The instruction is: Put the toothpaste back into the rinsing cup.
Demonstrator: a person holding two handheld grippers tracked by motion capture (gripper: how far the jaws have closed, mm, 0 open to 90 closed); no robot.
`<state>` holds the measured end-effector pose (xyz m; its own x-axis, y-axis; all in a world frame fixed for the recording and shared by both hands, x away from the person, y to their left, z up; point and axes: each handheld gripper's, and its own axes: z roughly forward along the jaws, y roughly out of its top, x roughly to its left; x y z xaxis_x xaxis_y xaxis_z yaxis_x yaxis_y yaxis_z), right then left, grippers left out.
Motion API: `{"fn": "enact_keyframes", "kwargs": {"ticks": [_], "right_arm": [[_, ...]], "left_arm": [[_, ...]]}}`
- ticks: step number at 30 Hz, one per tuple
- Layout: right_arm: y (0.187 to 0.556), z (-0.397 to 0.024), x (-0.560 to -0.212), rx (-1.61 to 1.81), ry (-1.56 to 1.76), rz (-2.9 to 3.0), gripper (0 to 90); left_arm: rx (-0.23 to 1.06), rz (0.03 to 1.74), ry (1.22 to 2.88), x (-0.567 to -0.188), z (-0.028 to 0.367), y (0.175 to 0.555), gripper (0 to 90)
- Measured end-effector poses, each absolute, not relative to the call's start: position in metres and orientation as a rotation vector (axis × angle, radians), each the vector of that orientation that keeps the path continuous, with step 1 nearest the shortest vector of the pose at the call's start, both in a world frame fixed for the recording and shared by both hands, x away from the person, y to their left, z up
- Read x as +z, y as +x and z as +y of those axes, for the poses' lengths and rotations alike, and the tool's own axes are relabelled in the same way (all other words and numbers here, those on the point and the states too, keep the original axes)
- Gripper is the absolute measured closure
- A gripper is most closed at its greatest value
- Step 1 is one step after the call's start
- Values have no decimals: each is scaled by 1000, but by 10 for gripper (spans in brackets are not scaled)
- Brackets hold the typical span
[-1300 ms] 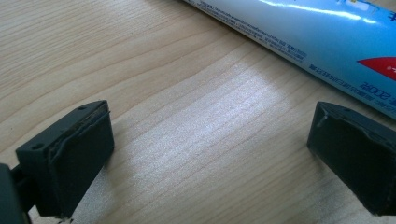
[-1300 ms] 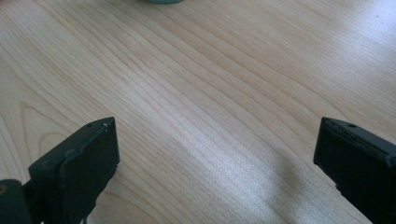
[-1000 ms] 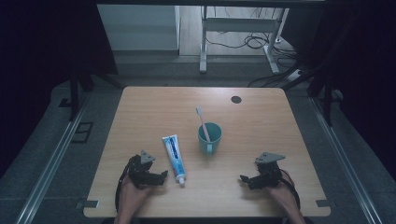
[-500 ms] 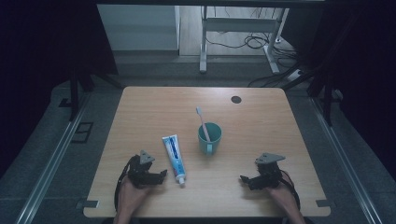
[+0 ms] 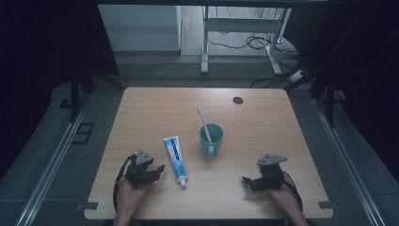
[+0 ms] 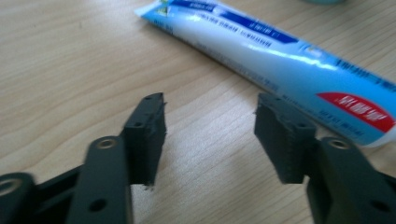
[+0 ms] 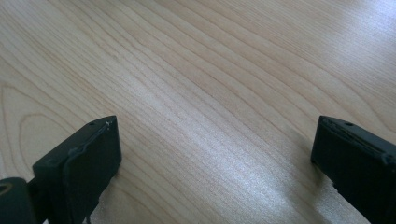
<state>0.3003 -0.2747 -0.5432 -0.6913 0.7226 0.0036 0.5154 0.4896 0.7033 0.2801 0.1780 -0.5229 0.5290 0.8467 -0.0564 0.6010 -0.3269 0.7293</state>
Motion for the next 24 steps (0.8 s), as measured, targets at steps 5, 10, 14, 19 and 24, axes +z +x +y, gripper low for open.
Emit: {"fn": "enact_keyframes", "kwargs": {"ticks": [5,10,14,19,24], "right_arm": [[300,-275,-543,1008,1051,2441,19],[300,-275,-543,1008,1054,2440,19],[300,-275,-543,1008,1054,2438,22],[300,-275,-543,1008,1055,2437,23],[300,-275,-543,1008,1056,2437,26]], "left_arm": [[425,1130,2058,-518,177,280,606],[371,1114,2055,-514,174,282,753],[374,1124,2077,-511,168,284,826],[353,1111,2075,-507,161,284,894],[337,1088,2079,-503,154,286,896]]}}
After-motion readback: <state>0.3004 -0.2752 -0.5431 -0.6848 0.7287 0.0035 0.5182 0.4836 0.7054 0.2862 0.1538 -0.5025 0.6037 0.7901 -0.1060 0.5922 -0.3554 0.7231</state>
